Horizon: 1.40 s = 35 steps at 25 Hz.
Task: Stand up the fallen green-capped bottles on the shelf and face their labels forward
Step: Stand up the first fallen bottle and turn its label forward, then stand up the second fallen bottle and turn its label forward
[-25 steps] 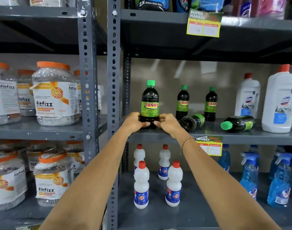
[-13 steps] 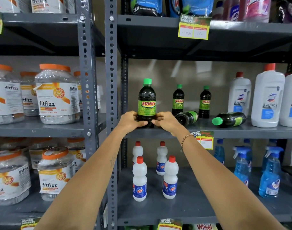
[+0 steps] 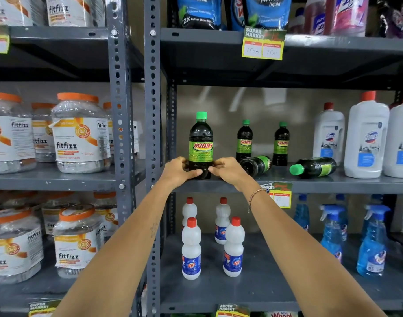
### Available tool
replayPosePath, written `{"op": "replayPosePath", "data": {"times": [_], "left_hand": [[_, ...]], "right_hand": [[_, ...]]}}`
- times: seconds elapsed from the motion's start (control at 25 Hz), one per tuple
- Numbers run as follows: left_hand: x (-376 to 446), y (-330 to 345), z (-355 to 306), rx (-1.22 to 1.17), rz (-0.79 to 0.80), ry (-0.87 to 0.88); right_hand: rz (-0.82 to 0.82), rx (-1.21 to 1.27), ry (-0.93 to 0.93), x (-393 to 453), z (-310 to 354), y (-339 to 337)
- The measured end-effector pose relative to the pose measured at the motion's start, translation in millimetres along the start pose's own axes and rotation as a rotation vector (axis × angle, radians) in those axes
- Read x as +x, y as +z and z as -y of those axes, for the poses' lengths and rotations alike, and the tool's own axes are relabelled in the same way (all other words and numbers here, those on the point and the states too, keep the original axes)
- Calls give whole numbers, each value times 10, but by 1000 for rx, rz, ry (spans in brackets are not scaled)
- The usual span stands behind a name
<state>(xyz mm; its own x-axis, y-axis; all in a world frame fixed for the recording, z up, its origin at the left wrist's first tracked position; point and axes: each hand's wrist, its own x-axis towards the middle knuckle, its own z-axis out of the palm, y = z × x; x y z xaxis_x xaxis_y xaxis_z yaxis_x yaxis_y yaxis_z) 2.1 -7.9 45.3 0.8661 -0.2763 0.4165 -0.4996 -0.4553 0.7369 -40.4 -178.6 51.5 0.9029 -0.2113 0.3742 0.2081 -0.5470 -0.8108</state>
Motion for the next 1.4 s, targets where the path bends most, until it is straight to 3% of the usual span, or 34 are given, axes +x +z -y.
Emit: {"op": "replayPosePath", "data": {"times": [0.08,0.2,0.32,0.44,0.56,0.8,1.0,1.12,1.28,1.4], "left_hand": [[-54,60,-3,-23,-186,51],[-203,257,-53,48,-560,366],[-300,553,-197,133,-552,603],[-271,851,-297,255,-460,707],[-215,1103,-304,440,-400,692],[-122,1386,-143,833,-401,578],[-139,1489,-136,826,-494,512],[-120,1505,-116,802,-510,514],[-101,1536,-65,777,-558,532],[-96,1558,-57,791,-595,545]], "right_hand": [[-155,10,-34,-23,36,-46],[-473,-48,-99,-91,145,-189],[-709,-281,-35,-60,155,-482],[-609,-301,231,52,-34,-729],[-442,-248,452,113,-157,-827],[-153,-226,438,218,-76,-1125],[-114,-639,307,347,56,-1115],[-84,-725,253,457,-19,-1022],[91,-613,322,551,-25,-1064],[96,-384,368,530,-60,-1118]]}}
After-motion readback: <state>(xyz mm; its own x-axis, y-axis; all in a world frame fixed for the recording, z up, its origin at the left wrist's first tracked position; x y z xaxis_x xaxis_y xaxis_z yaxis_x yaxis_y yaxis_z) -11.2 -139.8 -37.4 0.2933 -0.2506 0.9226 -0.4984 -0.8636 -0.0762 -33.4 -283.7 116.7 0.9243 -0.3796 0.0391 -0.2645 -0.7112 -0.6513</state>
